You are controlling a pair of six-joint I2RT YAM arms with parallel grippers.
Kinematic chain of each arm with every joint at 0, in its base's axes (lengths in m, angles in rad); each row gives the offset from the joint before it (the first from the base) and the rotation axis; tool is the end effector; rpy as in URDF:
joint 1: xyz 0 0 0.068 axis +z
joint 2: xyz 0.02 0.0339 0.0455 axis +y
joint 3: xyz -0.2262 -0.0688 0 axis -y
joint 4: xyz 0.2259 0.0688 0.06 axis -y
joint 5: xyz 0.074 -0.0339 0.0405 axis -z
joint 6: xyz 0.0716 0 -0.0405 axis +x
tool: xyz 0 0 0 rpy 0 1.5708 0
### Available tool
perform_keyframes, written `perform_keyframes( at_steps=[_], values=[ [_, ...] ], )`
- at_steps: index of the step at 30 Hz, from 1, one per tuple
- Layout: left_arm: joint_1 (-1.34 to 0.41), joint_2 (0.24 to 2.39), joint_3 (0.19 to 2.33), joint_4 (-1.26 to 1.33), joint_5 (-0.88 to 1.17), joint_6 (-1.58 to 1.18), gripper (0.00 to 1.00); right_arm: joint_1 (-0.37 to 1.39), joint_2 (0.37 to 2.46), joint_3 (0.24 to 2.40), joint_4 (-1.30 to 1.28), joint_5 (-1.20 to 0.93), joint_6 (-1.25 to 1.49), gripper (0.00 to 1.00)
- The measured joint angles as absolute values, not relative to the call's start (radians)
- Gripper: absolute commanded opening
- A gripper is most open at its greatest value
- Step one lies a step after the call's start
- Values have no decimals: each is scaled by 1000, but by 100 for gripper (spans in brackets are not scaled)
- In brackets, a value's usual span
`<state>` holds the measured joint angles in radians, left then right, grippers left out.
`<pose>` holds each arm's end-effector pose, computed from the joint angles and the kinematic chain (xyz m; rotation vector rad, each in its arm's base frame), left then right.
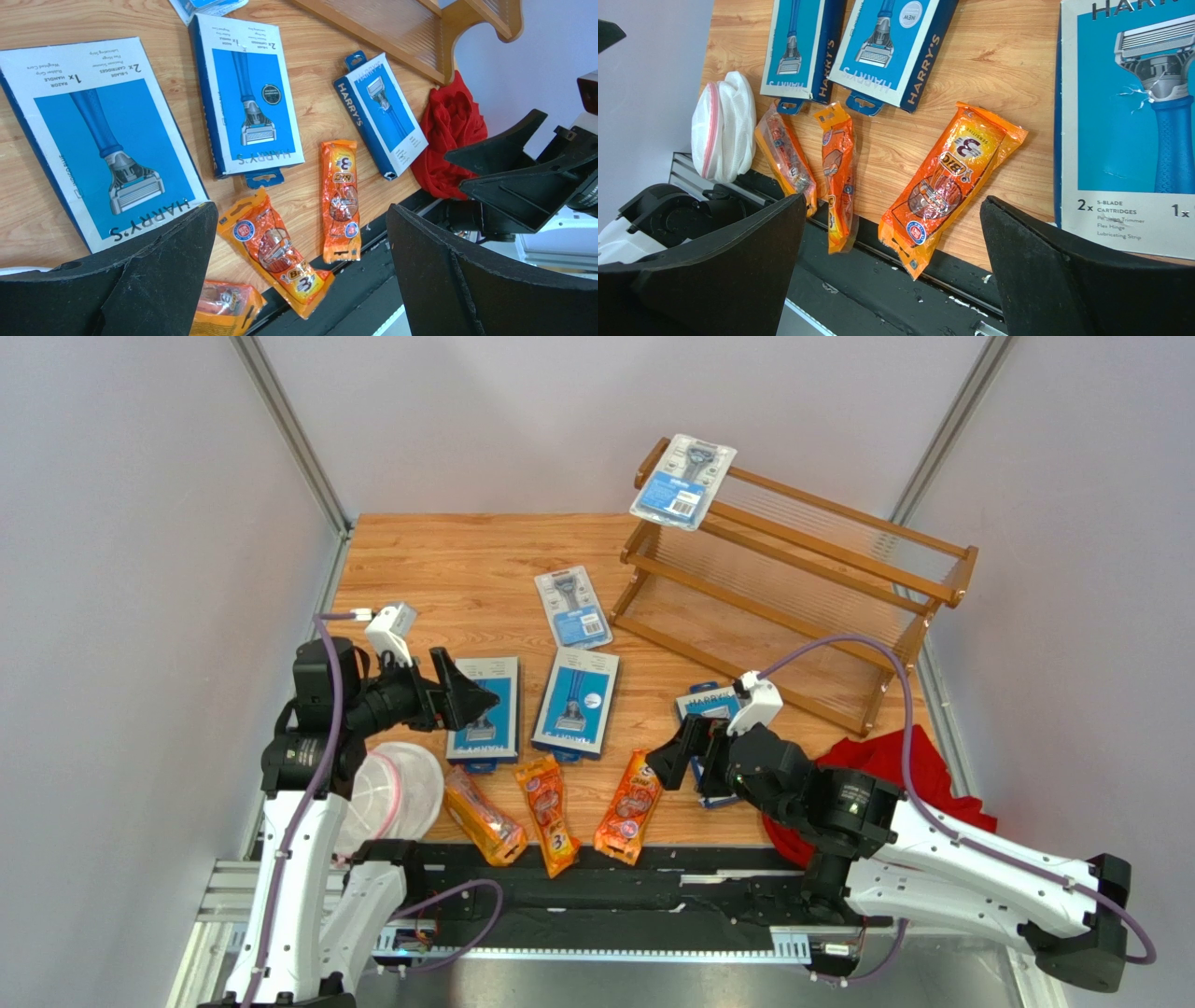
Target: Place and organize the shaving razors onto the shelf
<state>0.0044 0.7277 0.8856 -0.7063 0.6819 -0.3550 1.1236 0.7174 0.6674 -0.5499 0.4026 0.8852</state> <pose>0.1755 -0.0444 0.2912 0.0355 2.1167 -0.9285 0.1090 0.1625 0.2319 -0.0264 2.2104 0.7378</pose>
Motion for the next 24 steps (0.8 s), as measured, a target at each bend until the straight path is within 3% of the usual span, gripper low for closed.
perform_keyframes(
  at_steps=[14,22,24],
  values=[
    [0,887,937,-709,530,-441,99,1124,662,674,-589,406,855,100],
    [-119,1132,1128,-726,410,-449,98,1124,662,666,-588,390,836,100],
    [-145,1198,1176,-727,382,-450,94,1124,661,666,-588,389,833,100]
  ],
)
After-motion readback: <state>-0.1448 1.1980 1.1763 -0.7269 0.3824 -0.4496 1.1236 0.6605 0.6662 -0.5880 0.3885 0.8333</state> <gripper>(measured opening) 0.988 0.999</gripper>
